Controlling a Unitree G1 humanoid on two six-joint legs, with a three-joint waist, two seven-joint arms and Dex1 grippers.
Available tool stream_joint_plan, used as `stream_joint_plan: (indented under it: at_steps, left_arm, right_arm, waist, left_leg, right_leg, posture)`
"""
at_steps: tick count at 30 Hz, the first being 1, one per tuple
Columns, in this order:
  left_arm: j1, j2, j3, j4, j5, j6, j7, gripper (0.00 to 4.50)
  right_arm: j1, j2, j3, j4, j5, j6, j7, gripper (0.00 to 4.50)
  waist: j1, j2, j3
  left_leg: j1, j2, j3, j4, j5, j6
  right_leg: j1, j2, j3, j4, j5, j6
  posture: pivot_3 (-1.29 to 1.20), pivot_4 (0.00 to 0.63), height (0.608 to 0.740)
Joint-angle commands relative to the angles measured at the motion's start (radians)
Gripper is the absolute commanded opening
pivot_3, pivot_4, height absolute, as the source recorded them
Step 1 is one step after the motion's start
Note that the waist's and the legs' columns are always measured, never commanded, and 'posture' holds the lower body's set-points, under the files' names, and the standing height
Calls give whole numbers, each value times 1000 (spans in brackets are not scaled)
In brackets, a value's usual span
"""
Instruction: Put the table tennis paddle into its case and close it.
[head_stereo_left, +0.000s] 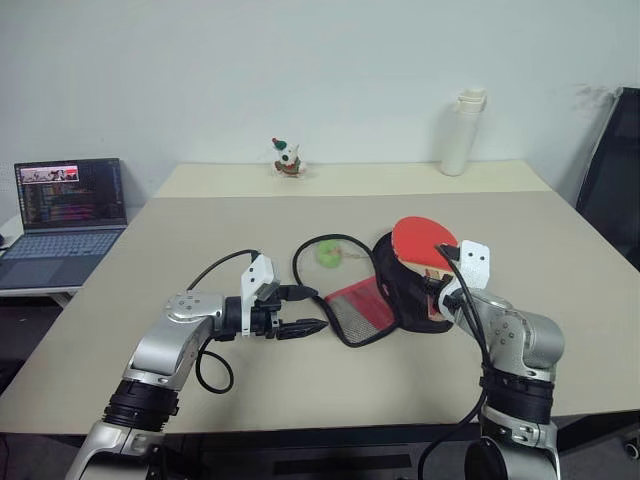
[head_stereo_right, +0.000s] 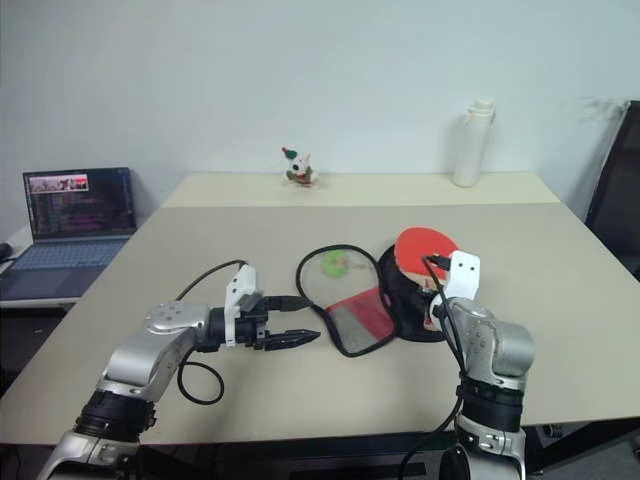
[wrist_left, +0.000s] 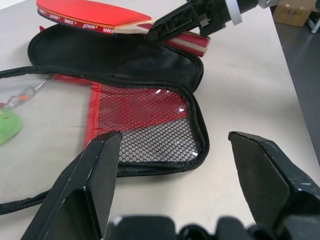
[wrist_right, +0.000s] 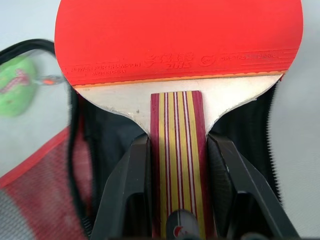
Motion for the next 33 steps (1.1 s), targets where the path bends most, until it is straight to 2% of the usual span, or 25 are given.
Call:
stream_joint_plan:
  at_steps: [1,9,17,22,25,27,28,31,33]
  left_arm:
    - [4,6,14,-46,-7,-9,4,3736]
    - [19,6,17,-61,-8,-4,13,3736]
    - [28,10,20,-69,-11,-2,19,3736]
    - [30,11,24,-64,-10,-3,23,3736]
    - [29,12,32,-52,-9,2,36,3736]
    - [28,16,43,-35,-5,2,49,3736]
    - [26,18,50,-22,-1,-1,58,3736]
    - [16,28,70,31,14,-17,86,3736]
    - [0,38,67,91,55,-45,116,3343]
  right_arm:
    - [-12,-6,49,21,-11,-79,26,1114]
    - [-29,-23,113,161,-51,-198,56,1114]
    - [-25,-34,113,194,-55,-210,58,1114]
    - [-19,-30,117,151,-50,-204,64,2748]
    - [-11,-48,154,94,-50,-183,89,3813]
    - [4,-99,213,7,-34,-132,153,4461]
    - [14,-141,246,-51,-19,-103,198,4461]
    - [35,-231,233,-211,86,-17,319,4461]
    - [52,-304,216,-285,140,33,387,4500]
  waist:
    - [-1,0,0]
    - [-2,0,0]
    - [-1,0,0]
    - [-1,0,0]
    - [-1,0,0]
    - [-1,0,0]
    - [-1,0,0]
    - [0,0,0]
    - [1,0,0]
  left_leg:
    - [0,0,0,0,0,0]
    - [1,3,-1,0,0,0]
    - [1,3,0,0,0,0]
    - [1,3,-1,0,0,0]
    - [0,3,0,0,0,0]
    - [1,3,-1,0,0,0]
    - [0,3,-1,0,0,0]
    - [0,3,-1,0,0,0]
    - [0,3,-1,0,0,0]
  right_leg:
    - [0,0,0,0,0,0]
    - [0,4,1,1,0,0]
    - [0,3,1,1,0,0]
    - [0,3,1,1,0,0]
    - [0,3,1,1,0,0]
    - [0,4,1,1,0,0]
    - [-1,4,0,1,0,0]
    - [-1,4,0,1,0,0]
    - [0,4,0,1,0,0]
  posture:
    - [0,150,740]
    - [0,150,740]
    - [0,150,740]
    - [0,150,740]
    - [0,150,740]
    - [0,150,740]
    - [0,150,740]
    - [0,150,740]
    - [0,150,740]
